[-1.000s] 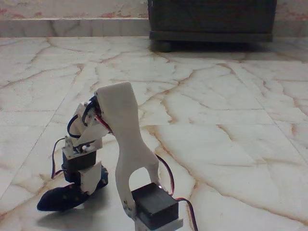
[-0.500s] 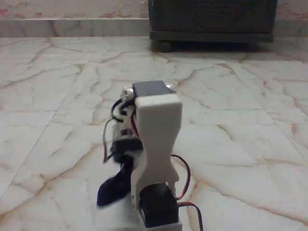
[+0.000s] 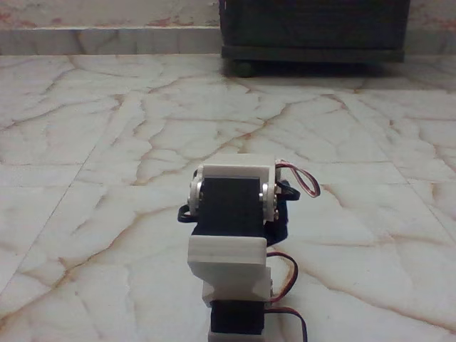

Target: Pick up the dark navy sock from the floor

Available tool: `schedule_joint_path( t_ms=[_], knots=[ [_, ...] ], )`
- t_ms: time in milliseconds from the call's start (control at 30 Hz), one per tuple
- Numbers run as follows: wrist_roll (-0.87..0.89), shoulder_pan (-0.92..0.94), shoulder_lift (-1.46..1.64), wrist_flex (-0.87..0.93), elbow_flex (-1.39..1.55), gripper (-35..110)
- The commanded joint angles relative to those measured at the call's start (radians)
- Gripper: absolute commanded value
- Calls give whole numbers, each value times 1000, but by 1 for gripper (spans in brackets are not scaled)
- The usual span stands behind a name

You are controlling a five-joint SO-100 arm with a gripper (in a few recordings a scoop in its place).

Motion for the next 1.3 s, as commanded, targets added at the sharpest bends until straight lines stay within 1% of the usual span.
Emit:
schedule_joint_path(
  t_ms=[0,67,133,200,233,400,500,567,633,667,700,867,1267],
  knots=[
    [-21,11,43,2,0,0],
    [-32,9,89,-15,44,0],
    [-48,12,147,-80,123,0],
    [-91,25,173,-241,229,0],
    [-104,25,175,-293,252,0],
    [-215,9,181,-686,428,0],
    [-324,15,181,-816,482,0],
    [-380,9,181,-962,518,0],
    [-417,9,181,-1014,518,0],
    [-480,20,179,-1017,518,0],
    [-482,23,179,-1039,518,0],
    [-365,25,179,-1097,518,0],
    [-359,34,178,-1097,518,0]
  ],
)
